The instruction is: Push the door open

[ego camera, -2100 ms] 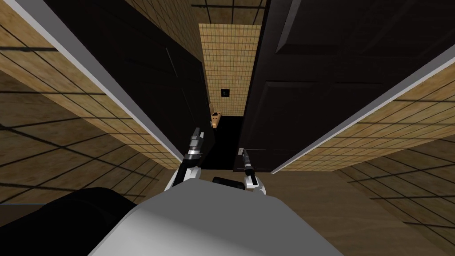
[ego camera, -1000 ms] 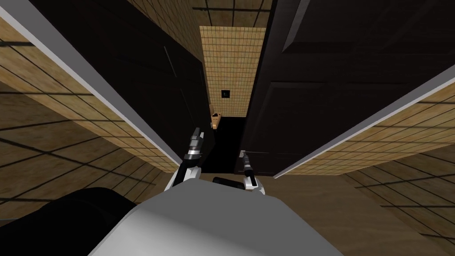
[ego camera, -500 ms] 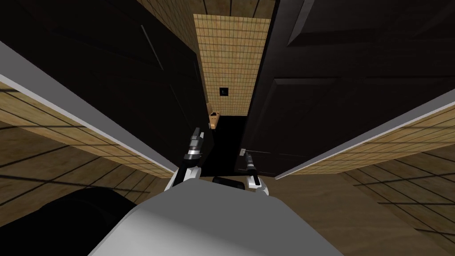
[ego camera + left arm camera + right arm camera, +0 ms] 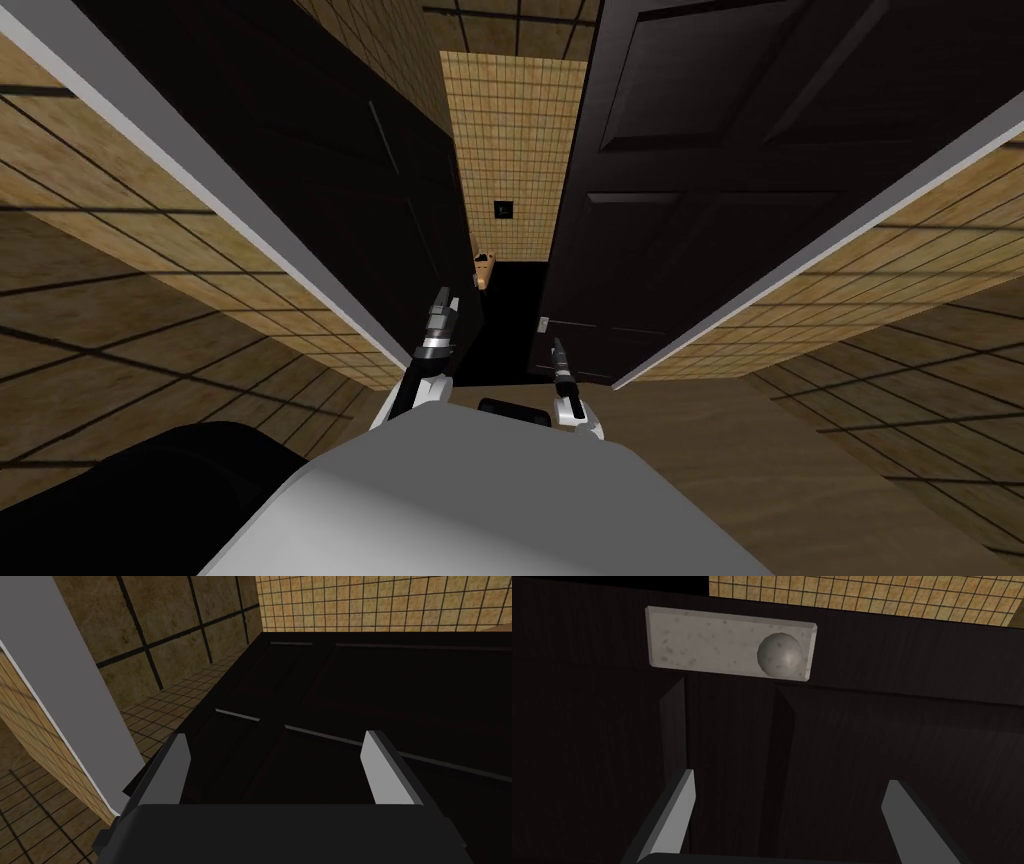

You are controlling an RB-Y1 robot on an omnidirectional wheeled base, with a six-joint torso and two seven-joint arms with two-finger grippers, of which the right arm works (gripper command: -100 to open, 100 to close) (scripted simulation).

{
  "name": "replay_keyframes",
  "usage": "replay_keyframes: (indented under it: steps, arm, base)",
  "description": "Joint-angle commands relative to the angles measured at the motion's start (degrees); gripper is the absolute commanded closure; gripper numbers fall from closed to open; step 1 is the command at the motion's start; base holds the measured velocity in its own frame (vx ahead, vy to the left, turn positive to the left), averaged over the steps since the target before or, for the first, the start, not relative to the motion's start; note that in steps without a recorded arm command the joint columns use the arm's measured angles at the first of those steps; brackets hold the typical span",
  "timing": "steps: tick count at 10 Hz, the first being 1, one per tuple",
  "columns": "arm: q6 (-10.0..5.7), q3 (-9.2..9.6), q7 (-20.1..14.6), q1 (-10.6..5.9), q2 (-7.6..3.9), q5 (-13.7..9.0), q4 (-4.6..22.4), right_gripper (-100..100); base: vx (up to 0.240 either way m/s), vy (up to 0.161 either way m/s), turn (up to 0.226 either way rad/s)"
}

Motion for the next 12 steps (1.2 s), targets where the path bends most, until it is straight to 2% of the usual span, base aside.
replay_keyframes:
  steps: [1, 2, 3, 4, 7, 9, 12]
  arm:
    - [-0.21, 0.14, -0.2, 0.15, 1.02, -0.1, 0.0, -100]
    - [-0.29, 0.25, -0.3, 0.3, 2.11, -0.1, -0.1, -100]
    - [-0.8, 0.01, -0.1, -0.43, 1.56, -0.2, 1.2, -100]
    - [-1.16, -0.15, -0.1, -0.53, 0.58, -0.3, 1.5, -100]
    - [-1.4, -0.43, 0.1, -0.64, -0.4, -0.4, 1.7, -100]
    - [-1.6, -0.64, 0.1, -0.73, -0.6, -0.5, 1.9, -100]
    - [-1.87, -0.96, 0.3, -0.85, -0.05, -0.7, 2.1, -100]
  base:
    - [-0.214, 0.033, -0.027]
    - [-0.201, 0.027, -0.024]
    - [-0.088, 0.012, -0.005]
    - [0.099, 0.012, 0.021]
    - [0.187, 0.013, 0.024]
    - [0.189, 0.014, 0.02]
    - [0.187, 0.027, 0.024]
